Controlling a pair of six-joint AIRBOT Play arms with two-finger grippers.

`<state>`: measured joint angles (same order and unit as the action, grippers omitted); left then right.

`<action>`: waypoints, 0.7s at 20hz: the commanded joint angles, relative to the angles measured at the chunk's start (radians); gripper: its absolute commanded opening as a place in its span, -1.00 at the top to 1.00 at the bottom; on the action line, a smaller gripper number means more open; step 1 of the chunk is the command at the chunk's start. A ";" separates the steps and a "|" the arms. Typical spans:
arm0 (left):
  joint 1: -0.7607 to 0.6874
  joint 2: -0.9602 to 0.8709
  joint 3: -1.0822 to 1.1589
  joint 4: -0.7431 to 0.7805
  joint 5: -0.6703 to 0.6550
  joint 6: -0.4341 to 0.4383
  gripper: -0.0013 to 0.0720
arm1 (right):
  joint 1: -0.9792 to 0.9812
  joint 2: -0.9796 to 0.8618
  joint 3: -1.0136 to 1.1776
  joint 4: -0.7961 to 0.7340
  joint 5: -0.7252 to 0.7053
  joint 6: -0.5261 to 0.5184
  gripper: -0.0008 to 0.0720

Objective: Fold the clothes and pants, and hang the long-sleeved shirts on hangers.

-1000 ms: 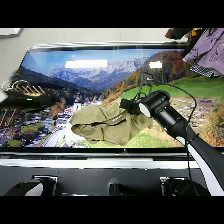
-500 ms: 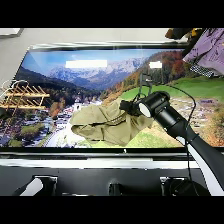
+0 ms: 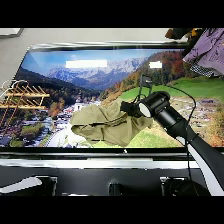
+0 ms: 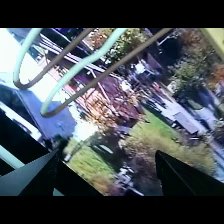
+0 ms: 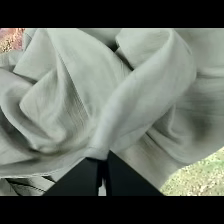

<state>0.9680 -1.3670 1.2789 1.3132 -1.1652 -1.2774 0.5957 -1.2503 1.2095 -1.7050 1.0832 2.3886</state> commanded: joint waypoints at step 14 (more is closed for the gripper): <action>0.023 -0.219 0.033 -0.009 0.063 0.277 -0.85 | 0.001 0.000 0.000 0.000 0.045 0.002 0.89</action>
<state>0.9897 -1.5761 1.3109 1.3056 -1.1095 -1.0225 0.5957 -1.2503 1.2095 -1.7054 1.1263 2.3917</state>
